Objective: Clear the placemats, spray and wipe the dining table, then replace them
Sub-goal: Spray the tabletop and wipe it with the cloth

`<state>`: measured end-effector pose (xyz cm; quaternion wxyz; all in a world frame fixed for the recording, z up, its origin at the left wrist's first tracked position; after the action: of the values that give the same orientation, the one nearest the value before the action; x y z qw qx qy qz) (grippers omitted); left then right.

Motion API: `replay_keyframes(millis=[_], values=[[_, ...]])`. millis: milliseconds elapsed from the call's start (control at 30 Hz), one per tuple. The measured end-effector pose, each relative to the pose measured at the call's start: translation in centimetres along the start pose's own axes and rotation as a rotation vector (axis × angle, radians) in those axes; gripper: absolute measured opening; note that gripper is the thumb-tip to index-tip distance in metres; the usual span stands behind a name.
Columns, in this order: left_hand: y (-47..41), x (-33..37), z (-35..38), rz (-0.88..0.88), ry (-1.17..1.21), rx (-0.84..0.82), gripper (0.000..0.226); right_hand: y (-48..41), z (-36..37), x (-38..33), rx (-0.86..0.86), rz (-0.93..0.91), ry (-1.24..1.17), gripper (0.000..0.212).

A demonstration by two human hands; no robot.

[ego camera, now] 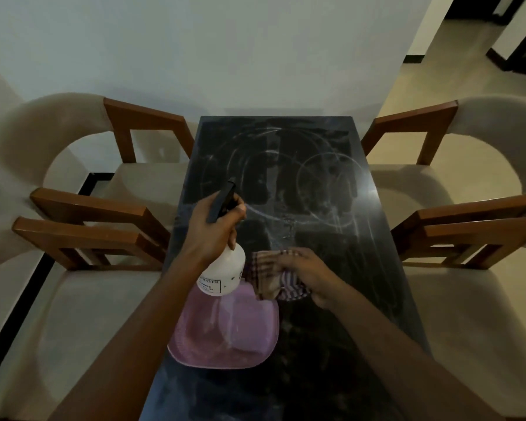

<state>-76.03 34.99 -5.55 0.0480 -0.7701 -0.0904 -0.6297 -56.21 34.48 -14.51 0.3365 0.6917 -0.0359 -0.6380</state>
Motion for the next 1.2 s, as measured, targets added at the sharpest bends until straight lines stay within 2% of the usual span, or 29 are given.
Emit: replay_keyframes(millis=[67,167,200,367,667,967,1067,1200], values=[[-1.7,0.4,1.8,0.007,-0.021,-0.022,0.012,-0.5,-3.9,0.9,0.072,0.054,-0.224,0.018],[-4.0,0.8,4.6,-0.005,-0.037,-0.057,0.011,-1.2,-8.7,2.7,0.115,0.147,-0.502,0.039],[-4.9,0.8,5.6,-0.008,-0.043,-0.064,0.011,-1.3,-10.3,2.9,0.140,0.160,-0.575,0.040],[-10.1,0.4,10.1,-0.032,-0.087,-0.069,0.011,-2.8,-17.2,4.1,0.233,0.114,-0.764,0.034],[-19.9,-2.9,16.1,-0.091,-0.138,-0.062,0.017,-10.5,-23.0,2.0,0.277,-0.044,-0.709,0.039],[-30.7,-8.3,19.2,-0.200,-0.175,-0.165,0.021,-21.6,-27.9,-2.5,0.459,-0.111,-0.788,0.032],[-33.1,-10.3,19.6,-0.239,-0.183,-0.188,0.020,-25.2,-30.9,-4.5,0.571,-0.150,-0.677,0.032],[-35.3,-11.2,20.7,-0.243,-0.175,-0.219,0.028,-28.5,-33.0,-6.9,0.690,-0.192,-0.438,0.045]])
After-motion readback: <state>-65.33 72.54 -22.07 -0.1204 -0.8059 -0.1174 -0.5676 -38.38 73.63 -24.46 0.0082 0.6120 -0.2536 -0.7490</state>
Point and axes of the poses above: each hand's wrist, its own y-axis away from the middle knuckle, its own z-axis out of the palm, x = y × z, the point moved 7 cm from there along -y, towards the middle knuckle, and after that the axes turned 2 degrees about -z, right-handed, at the moved point
